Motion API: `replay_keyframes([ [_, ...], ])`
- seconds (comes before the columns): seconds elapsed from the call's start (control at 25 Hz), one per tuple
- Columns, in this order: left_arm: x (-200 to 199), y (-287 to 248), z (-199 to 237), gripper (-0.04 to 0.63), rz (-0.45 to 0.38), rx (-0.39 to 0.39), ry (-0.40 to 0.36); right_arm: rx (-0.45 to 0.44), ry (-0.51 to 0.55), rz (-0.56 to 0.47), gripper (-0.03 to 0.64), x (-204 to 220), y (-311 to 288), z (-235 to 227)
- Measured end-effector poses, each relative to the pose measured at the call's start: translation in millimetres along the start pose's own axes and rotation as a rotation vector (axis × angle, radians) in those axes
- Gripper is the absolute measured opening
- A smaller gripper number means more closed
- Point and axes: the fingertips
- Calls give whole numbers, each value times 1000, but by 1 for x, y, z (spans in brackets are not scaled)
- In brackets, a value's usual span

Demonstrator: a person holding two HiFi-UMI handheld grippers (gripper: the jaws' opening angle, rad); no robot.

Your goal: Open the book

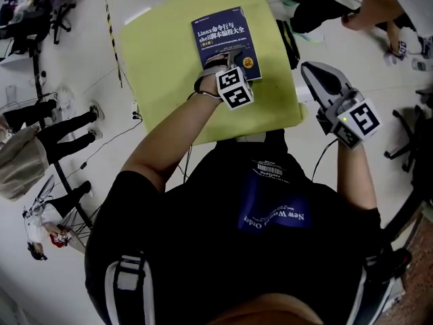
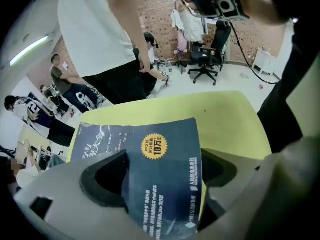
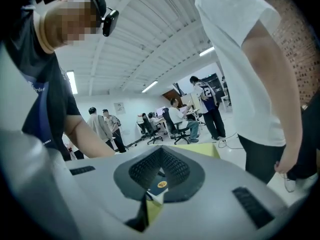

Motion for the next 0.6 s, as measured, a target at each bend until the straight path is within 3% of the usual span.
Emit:
replay_keyframes([
  [0.16,0,1,1,443,13,11,-11,5,-10,5,-14,1,-1,-1],
  [0.36,-22,5,-12,382,5,68,-17,5,-30,-3,-14,8,20,-15],
  [0.6,4,15,-6,313,-33,146,-1,13,-21,9,-14,3,3,2],
])
Point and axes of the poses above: the fingertips, and each gripper's own axes: y backward along the fingers, z to its left, x out of its underside, and after that the axes turned 15 degrees about z, right-handed
